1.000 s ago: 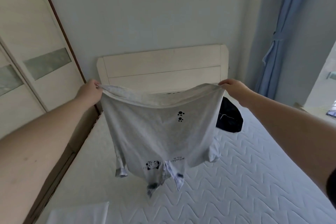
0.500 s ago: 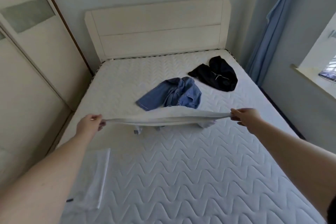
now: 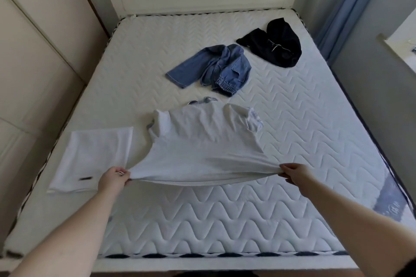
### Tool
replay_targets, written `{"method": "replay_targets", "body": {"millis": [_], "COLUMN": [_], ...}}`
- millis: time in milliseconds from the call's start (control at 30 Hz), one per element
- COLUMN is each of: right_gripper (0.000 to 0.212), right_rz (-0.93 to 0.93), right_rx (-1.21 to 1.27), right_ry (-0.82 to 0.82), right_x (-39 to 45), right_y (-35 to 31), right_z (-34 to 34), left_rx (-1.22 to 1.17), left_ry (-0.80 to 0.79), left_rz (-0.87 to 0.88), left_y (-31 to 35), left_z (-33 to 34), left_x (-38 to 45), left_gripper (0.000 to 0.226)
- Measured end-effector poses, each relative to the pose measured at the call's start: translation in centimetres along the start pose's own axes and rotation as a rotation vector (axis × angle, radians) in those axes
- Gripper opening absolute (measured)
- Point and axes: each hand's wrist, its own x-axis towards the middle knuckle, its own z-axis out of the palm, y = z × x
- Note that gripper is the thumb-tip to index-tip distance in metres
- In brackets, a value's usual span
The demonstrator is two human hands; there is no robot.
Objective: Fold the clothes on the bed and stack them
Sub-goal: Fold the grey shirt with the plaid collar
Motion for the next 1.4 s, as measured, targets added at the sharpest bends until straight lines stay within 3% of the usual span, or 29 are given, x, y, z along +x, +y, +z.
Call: {"method": "replay_targets", "body": {"millis": [200,700,967,1067,1200,1300,1400], "right_gripper": [0.017,0.021,0.023,0.033,0.036,0.039,0.04], "right_rz": [0.086,0.158,0.225,0.243,0.277,0.128,-0.129], "right_rx": [0.042,0.018,0.054,0.043,-0.068,-0.306,-0.572], "right_ry": [-0.023,0.112,0.18,0.264,0.425,0.474,0.261], "right_x": [-2.7,-2.4,-0.5,0.3,0.4,0.1,-0.2], "right_y": [5.9,23.5,28.8,28.9,28.5,27.4,25.9], "right_z": [1.9,7.6,11.3,11.3,12.1,14.6,18.4], "left_rx": [-0.026,0.001,0.055,0.189,0.434,0.618,0.722], "left_ry": [0.001,-0.076,-0.071,-0.054,0.087,-0.031,-0.278], "left_rz": [-0.016,-0.068,-0.013,0.046,0.053,0.28,0.565], "left_y": [-6.3,-25.4,-28.7,-28.4,-27.6,-27.2,-26.0], "left_z": [0.8,4.4,5.4,5.6,6.1,7.8,11.0], "left_x": [-2.0,0.6,0.0,-0.5,-1.2,-1.6,-2.0], "left_gripper": [0.014,0.04,0.032,0.029,0.025,0.022,0.031]}}
